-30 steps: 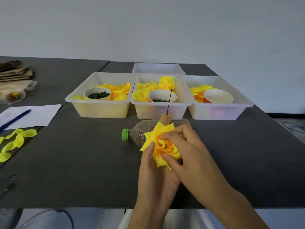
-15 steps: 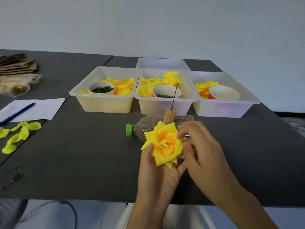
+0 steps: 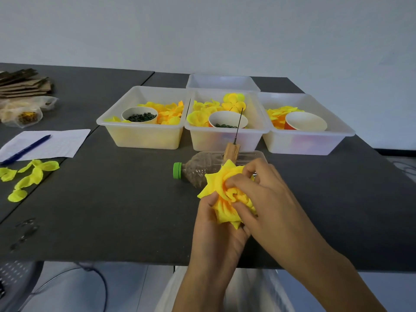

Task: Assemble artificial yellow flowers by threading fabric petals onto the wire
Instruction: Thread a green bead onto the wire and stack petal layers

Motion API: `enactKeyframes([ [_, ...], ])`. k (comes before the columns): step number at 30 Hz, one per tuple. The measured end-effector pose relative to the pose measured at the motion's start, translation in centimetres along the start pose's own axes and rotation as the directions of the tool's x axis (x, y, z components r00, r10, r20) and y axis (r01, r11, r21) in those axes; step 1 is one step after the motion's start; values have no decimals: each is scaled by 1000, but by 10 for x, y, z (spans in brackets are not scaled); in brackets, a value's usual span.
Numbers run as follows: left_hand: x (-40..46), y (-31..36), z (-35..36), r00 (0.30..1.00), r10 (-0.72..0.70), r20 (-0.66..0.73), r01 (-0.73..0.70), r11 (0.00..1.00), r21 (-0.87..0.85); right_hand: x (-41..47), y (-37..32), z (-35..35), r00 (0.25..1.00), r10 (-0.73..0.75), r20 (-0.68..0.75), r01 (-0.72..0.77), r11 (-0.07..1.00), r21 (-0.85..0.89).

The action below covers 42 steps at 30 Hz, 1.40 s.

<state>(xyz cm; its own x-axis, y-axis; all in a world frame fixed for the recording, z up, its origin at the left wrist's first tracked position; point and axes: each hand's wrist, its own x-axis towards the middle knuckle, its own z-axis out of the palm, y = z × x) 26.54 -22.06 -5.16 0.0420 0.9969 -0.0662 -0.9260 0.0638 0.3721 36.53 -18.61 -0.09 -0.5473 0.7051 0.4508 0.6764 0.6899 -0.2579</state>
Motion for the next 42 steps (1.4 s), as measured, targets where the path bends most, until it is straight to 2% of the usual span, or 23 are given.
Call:
enactKeyframes([
  [3,-5,-1,4,1000,20,-24,-16,985,170,3,3,2,996,11,90,-13,1000,23],
  [6,-5,0,1,993,94,-70,-61,922,381,4,10,-1,975,-27,220,10,997,77],
  [10,-5,5,-3,989,86,-119,-33,922,385,6,17,-2,953,-30,302,7,997,77],
  [18,-8,6,-2,987,44,-152,13,935,355,5,14,2,986,70,154,-95,982,160],
  [26,-8,11,-5,963,138,-231,-44,928,371,-7,7,-1,977,113,-183,-73,975,211],
  [28,-9,10,-4,968,152,-200,-62,916,395,-9,1,-2,977,108,-184,-67,975,213],
  [32,-9,4,-1,956,191,-221,-69,883,464,-10,-8,3,976,209,-61,-201,973,113],
  [38,-12,-2,10,950,242,-198,-94,824,558,-9,-20,14,940,309,-146,-292,948,130],
  [42,-16,-3,15,940,282,-193,-121,803,584,-8,-28,20,900,418,-126,-396,903,166],
])
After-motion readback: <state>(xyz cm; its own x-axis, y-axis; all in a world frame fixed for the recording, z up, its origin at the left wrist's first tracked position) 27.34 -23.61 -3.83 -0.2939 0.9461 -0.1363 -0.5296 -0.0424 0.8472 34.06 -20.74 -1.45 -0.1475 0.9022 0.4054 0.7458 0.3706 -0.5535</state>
